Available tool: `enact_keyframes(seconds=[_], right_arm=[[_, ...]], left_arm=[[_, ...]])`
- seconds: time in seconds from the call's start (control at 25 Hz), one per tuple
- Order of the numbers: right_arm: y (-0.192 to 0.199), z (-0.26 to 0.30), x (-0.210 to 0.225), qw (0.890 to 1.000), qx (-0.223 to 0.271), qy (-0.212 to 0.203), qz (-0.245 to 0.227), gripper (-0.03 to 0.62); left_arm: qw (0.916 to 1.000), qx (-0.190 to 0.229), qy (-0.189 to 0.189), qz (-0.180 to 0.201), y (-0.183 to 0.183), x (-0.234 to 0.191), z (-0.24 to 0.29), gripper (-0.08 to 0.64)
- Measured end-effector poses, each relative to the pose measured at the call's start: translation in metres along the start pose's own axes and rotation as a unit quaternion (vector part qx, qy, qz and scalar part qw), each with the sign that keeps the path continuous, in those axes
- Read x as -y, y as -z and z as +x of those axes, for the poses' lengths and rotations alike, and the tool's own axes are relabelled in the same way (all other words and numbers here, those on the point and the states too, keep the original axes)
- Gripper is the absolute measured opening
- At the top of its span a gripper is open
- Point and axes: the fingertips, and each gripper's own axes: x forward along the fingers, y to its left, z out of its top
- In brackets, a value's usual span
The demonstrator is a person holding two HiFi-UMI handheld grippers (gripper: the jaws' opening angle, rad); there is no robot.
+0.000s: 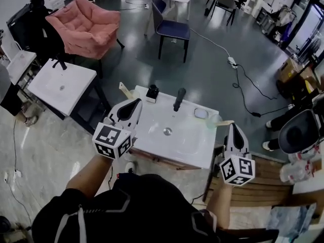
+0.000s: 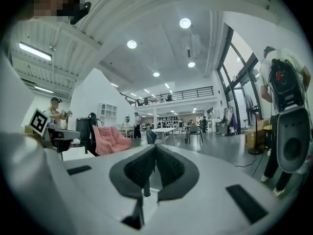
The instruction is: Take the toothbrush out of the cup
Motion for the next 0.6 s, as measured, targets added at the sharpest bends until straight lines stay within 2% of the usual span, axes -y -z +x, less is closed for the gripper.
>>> enact_keyframes(seconds=[0.12,0.2,0.32,0.6], right_arm=[[0.006,0.017,-0.004,1.0,-0.003,0.016,0.003,0.037],[0.011,0.026,-0.003,1.0,-0.008,0.03,0.002,0.051],[0.019,0.037,-0.001,0.998,-0.017,0.06,0.006,0.078],[0.043,0.047,0.013,0.992,-0.039,0.121,0.021,0.123]], left_arm=[[0.9998,-0.006,-0.008,-0.016,0.012,-0.037,0.011,-0.002],[0.9999,-0.002,-0.002,-0.01,0.015,-0.051,0.018,-0.002],[0.9997,0.002,0.021,-0.009,0.017,-0.064,0.029,-0.002],[0.9963,-0.02,0.081,-0.022,0.034,-0.076,0.051,-0.002]])
